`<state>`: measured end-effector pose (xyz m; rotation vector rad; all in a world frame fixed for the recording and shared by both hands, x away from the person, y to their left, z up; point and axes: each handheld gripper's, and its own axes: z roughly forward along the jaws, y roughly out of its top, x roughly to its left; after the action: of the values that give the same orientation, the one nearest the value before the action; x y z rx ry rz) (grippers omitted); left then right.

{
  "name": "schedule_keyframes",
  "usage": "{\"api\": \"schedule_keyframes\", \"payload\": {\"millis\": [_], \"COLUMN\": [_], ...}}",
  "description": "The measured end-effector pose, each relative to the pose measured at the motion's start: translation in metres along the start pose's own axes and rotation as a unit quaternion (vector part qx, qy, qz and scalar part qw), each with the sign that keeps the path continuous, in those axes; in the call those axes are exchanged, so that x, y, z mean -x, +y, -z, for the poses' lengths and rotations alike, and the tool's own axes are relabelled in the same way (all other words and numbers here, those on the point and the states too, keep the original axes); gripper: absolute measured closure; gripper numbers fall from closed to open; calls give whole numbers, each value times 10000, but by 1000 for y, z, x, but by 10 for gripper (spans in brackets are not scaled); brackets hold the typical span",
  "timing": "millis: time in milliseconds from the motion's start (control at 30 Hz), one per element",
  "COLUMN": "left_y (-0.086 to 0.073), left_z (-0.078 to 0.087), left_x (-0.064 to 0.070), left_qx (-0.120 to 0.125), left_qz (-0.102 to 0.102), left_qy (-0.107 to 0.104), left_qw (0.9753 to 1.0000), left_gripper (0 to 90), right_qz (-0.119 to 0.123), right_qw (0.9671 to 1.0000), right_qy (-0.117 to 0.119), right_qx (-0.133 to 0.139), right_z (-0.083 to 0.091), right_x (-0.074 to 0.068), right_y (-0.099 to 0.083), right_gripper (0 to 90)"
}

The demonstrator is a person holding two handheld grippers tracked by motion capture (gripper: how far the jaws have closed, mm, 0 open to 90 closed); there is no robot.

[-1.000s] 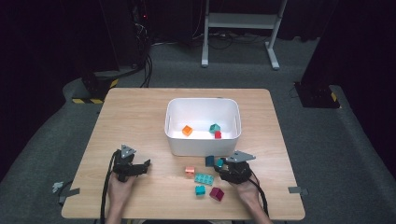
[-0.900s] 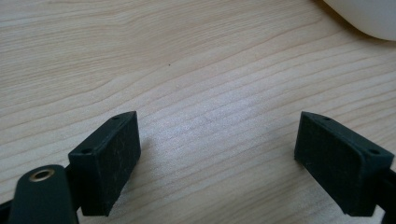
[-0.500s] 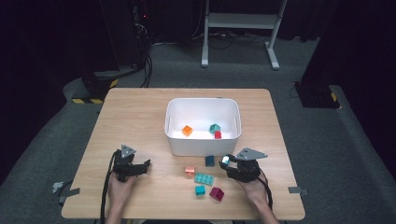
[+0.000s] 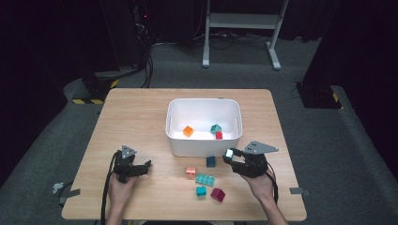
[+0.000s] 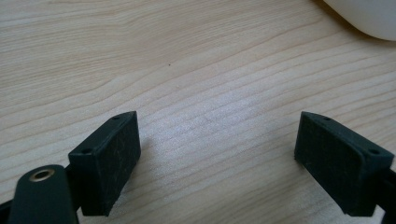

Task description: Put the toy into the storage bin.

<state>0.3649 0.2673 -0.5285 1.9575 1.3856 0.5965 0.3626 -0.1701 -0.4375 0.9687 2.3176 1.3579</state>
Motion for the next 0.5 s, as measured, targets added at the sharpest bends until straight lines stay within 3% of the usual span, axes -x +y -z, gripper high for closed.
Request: {"api": "schedule_keyframes", "payload": {"millis": [200,500], "left_y": [0,0], "left_z": [0,0], "left_x": [0,0], "left_qx": [-6,-1], "left_qz": [-3,-2], "left_qy": [2,-1], "left_qw": [10000,10000], "left_gripper": [144,144], "right_qz": [76,2], "right_qw": [9999,9992], "right_qy": [64,227], "right_qx": [109,342], "right_z": [8,24], "right_x": [0,8], "right_y": [13,37], "right_gripper": [545,545]}}
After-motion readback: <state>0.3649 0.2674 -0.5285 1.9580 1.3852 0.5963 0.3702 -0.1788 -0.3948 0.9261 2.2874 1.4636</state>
